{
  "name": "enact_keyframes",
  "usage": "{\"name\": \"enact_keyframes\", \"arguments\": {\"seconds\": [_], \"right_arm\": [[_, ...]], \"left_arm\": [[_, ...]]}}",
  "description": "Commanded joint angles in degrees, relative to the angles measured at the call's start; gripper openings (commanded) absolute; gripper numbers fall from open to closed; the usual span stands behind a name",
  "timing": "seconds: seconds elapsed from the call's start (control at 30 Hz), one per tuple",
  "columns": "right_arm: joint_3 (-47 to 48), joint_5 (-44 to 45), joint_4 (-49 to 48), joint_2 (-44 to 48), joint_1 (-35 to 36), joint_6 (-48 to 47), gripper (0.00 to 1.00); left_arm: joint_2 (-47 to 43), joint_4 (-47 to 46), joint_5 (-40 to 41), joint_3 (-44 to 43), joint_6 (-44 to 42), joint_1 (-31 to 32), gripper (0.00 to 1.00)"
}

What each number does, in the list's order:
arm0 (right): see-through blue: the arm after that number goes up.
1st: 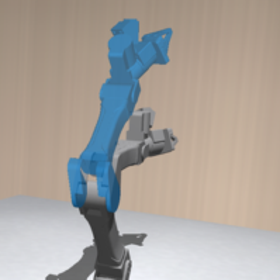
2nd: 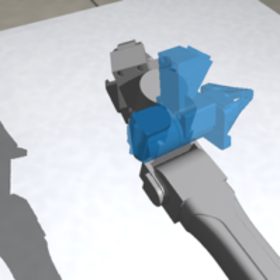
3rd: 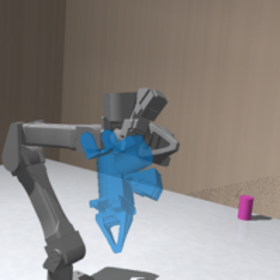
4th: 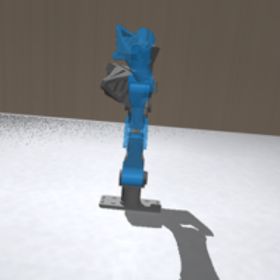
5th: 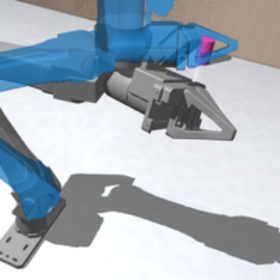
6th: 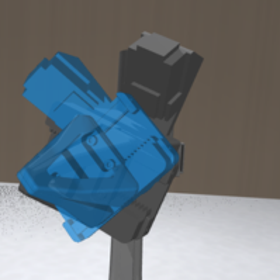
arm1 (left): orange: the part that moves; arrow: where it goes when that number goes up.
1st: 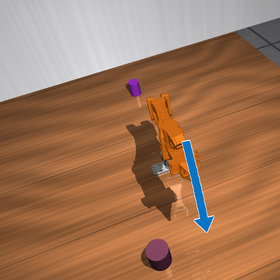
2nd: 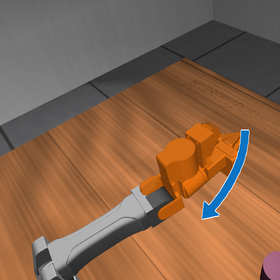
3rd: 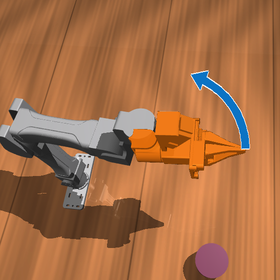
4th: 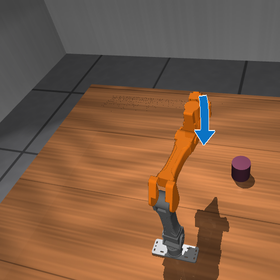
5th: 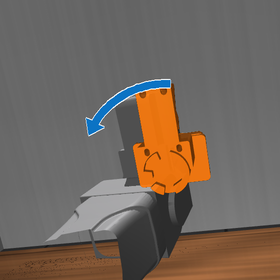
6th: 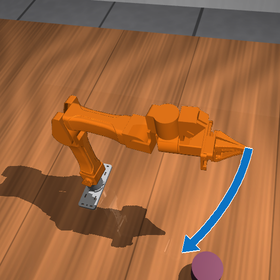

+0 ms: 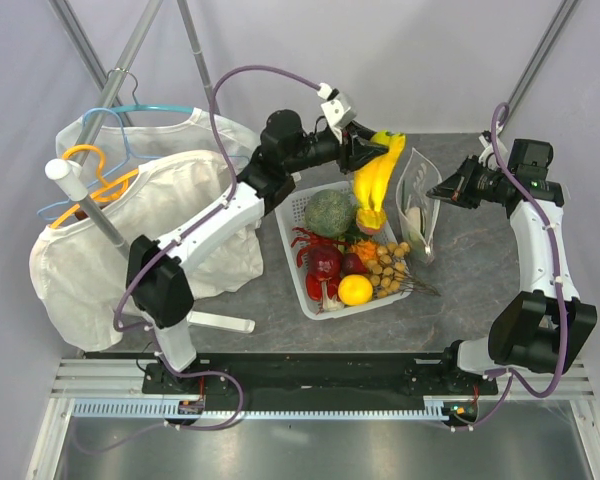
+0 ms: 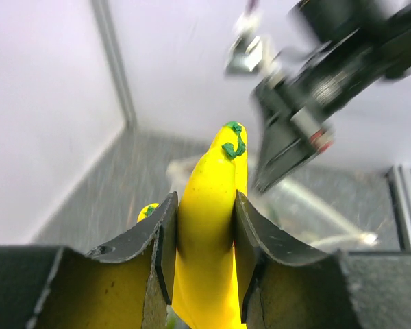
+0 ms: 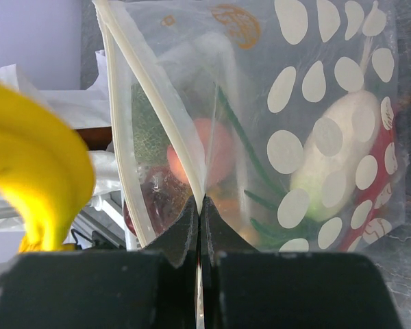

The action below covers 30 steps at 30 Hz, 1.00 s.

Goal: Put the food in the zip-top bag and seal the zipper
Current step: Place the fake fruit in the zipper food storage bag.

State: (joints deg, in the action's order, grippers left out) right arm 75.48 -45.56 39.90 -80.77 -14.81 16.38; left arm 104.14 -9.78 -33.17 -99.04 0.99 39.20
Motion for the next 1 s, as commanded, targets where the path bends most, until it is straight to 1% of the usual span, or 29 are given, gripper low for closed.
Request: {"name": "enact_keyframes", "arguments": {"seconds": [0.0,0.07,0.1,0.17,0.2,0.23,0.27,0.37,0.43,0.47,0.57,0.77,0.87,0.9,0.97], "right_arm": [[1.6,-3.65,-0.97,-0.35,-0.05,1.11,0.0],[1.6,-3.83,-0.96,-0.26,-0.05,1.11,0.0],[1.6,-4.09,-0.96,-0.26,0.04,0.93,0.0],[1.6,-4.62,-0.88,-0.17,-0.05,0.93,0.0],[1.6,-5.06,-0.79,-0.17,-0.05,0.85,0.0],[1.6,-6.37,-0.7,-0.17,-0.05,0.76,0.0],[1.6,-6.99,-0.79,-0.17,-0.05,0.5,0.0],[1.6,-8.57,-0.44,0.09,-0.05,-0.38,0.0],[1.68,-8.93,0.35,0.18,-0.05,-1.0,0.0],[1.95,-9.28,0.62,0.18,-0.05,-1.26,0.0],[2.3,-9.72,1.76,0.0,-0.05,-2.23,0.0],[2.91,-10.16,2.73,-0.97,0.04,-3.02,0.0],[3.18,-10.42,2.82,-1.14,-0.05,-2.76,0.0],[3.35,-10.69,2.82,-1.32,-0.05,-2.76,0.0],[3.79,-10.78,2.9,-1.41,-0.13,-2.76,0.0]], "left_arm": [[-4.3,-35.97,-1.21,9.12,0.96,5.78,0.02],[-3.07,-42.04,-0.23,10.88,-0.9,7.55,0.04],[-2.37,-45.99,1.34,11.15,-4.82,9.21,0.06],[0.7,-50.84,3.8,11.15,-7.66,10.71,0.1],[1.93,-55.04,3.99,10.81,-9.85,11.68,0.13],[4.73,-57.0,4.08,10.54,-11.44,12.04,0.14],[5.98,-58.67,3.9,9.84,-15.89,12.39,0.14],[11.07,-64.74,4.69,8.35,-22.06,13.01,0.13],[12.66,-66.76,5.57,8.08,-25.24,12.92,0.08],[13.89,-67.73,5.4,8.43,-28.99,12.66,0.07],[16.44,-72.81,5.39,8.69,-34.54,11.96,0.04],[17.94,-78.36,2.59,10.01,-39.21,11.25,0.02],[17.77,-79.43,1.35,11.5,-38.79,11.07,0.04],[17.33,-80.47,1.18,12.29,-38.44,11.07,0.1],[16.63,-81.79,0.3,15.44,-37.56,11.07,0.16]]}}
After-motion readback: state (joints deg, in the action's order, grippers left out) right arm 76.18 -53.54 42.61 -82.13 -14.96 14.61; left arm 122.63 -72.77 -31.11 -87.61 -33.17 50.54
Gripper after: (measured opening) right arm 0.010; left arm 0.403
